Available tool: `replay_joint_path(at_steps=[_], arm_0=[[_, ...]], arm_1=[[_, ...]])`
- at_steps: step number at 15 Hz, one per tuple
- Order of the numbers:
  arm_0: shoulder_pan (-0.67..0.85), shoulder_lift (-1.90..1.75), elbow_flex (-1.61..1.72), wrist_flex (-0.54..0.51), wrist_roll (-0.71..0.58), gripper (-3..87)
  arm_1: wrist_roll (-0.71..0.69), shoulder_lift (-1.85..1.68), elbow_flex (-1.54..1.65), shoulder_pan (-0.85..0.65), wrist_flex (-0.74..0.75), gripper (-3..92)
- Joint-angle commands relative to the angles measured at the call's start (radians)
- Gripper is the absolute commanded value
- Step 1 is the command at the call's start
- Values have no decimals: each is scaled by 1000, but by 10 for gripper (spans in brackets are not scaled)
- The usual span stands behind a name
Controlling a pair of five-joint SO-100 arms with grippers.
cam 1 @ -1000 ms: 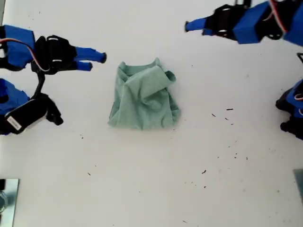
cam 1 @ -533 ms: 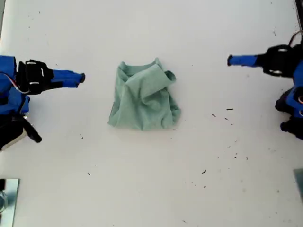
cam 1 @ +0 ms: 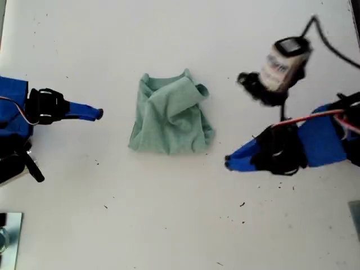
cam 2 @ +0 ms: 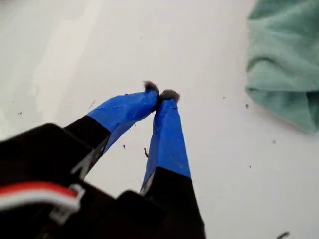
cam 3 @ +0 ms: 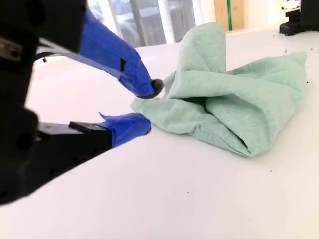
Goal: Fold t shirt
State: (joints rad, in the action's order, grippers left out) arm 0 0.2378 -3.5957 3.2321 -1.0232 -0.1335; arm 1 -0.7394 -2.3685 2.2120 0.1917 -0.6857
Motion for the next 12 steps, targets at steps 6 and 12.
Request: replay_joint_path(at_steps=[6, 12], arm_0=[[-74, -8, 9, -8, 5, 84], [-74, -8, 9, -8, 5, 84]], arm_1=[[-152, 483, -426, -206, -26, 20], [-267, 1232, -1193, -953, -18, 20]])
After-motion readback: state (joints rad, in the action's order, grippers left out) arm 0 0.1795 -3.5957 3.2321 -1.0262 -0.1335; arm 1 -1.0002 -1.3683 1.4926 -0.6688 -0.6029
